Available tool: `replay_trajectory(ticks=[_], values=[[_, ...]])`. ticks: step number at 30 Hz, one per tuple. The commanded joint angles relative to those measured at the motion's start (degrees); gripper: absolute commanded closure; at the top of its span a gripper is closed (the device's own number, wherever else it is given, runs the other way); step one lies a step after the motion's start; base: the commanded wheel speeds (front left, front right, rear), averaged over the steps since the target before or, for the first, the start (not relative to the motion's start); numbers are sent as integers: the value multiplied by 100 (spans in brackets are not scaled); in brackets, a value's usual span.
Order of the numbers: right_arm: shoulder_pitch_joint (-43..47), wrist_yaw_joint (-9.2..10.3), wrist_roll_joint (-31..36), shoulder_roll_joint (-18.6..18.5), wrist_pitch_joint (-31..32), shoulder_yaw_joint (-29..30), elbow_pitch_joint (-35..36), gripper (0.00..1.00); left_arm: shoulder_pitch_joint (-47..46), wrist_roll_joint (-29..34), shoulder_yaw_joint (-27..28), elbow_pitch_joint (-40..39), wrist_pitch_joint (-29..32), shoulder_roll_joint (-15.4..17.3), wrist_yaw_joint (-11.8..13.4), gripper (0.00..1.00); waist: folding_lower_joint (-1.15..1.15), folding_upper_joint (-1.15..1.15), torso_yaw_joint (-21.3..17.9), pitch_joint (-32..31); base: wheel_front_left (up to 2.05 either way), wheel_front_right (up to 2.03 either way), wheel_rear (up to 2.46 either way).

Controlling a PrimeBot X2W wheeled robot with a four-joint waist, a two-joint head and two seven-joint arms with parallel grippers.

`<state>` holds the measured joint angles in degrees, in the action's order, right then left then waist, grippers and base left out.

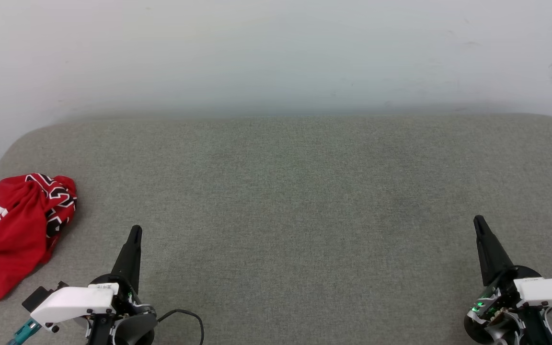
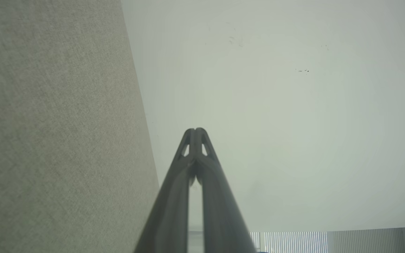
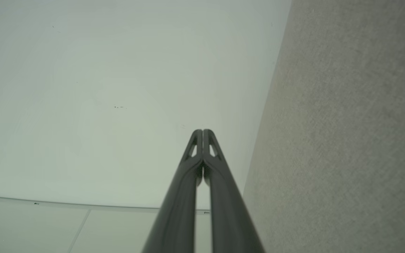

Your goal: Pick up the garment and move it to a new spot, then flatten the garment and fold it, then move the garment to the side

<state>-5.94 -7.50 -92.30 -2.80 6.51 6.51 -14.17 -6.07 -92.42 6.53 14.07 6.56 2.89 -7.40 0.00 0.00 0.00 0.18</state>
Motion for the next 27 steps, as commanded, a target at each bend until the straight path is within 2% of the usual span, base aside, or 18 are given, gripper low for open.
replay_trajectory(ticks=[1, 27], values=[[-75, 2, -22, -16, -2, -6, -5, 100, -35, 1, 13, -3, 10, -9, -21, 100, 0, 0, 0, 0, 0, 0, 0], [-75, 2, -22, -16, -2, -7, -5, 100, -35, 1, 13, -3, 10, -9, -21, 100, 0, 0, 0, 0, 0, 0, 0]])
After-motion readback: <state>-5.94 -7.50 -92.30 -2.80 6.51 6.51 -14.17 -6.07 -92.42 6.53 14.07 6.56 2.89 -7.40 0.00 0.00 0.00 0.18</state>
